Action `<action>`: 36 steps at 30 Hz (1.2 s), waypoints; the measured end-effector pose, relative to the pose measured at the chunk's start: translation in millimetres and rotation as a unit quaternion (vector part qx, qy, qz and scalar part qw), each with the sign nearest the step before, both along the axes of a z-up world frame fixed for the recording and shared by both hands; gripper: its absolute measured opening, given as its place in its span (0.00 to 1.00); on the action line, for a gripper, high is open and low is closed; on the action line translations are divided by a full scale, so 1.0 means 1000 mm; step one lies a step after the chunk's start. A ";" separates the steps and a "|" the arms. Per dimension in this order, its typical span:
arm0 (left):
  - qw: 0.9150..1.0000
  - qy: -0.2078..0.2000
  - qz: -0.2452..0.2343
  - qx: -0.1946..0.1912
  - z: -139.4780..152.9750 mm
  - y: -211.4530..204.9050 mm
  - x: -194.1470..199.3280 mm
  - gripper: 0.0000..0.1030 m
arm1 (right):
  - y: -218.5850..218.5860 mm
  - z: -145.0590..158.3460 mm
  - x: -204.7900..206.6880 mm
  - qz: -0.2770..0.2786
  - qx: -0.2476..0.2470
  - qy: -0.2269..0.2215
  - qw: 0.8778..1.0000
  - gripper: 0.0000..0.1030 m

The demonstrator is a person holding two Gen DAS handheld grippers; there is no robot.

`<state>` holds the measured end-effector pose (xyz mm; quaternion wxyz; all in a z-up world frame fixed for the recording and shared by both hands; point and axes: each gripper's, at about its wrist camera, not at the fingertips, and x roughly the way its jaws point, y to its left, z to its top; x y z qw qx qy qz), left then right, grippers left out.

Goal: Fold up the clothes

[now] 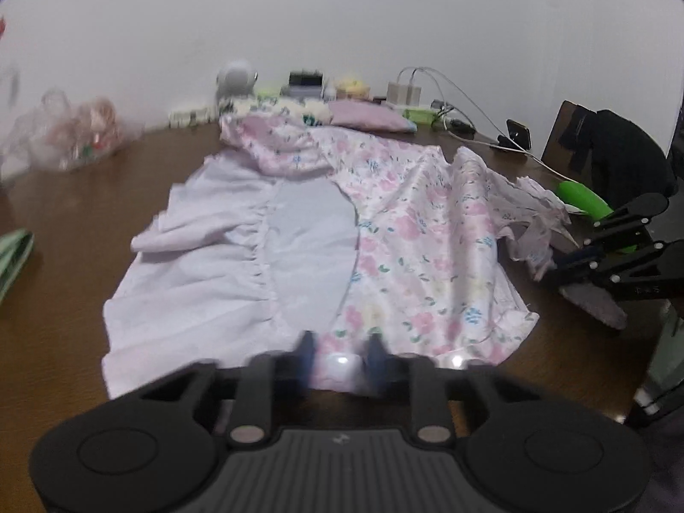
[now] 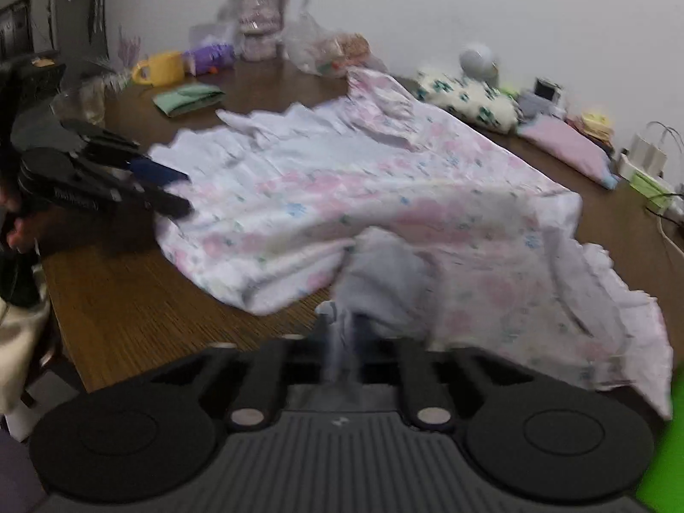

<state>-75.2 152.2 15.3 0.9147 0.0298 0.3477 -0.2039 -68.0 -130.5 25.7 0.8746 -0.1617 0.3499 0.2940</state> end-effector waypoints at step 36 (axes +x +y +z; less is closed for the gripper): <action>0.999 -0.030 0.039 -0.010 0.073 -0.041 0.042 0.71 | -0.047 0.073 -0.008 -0.010 0.128 -0.020 0.992 0.58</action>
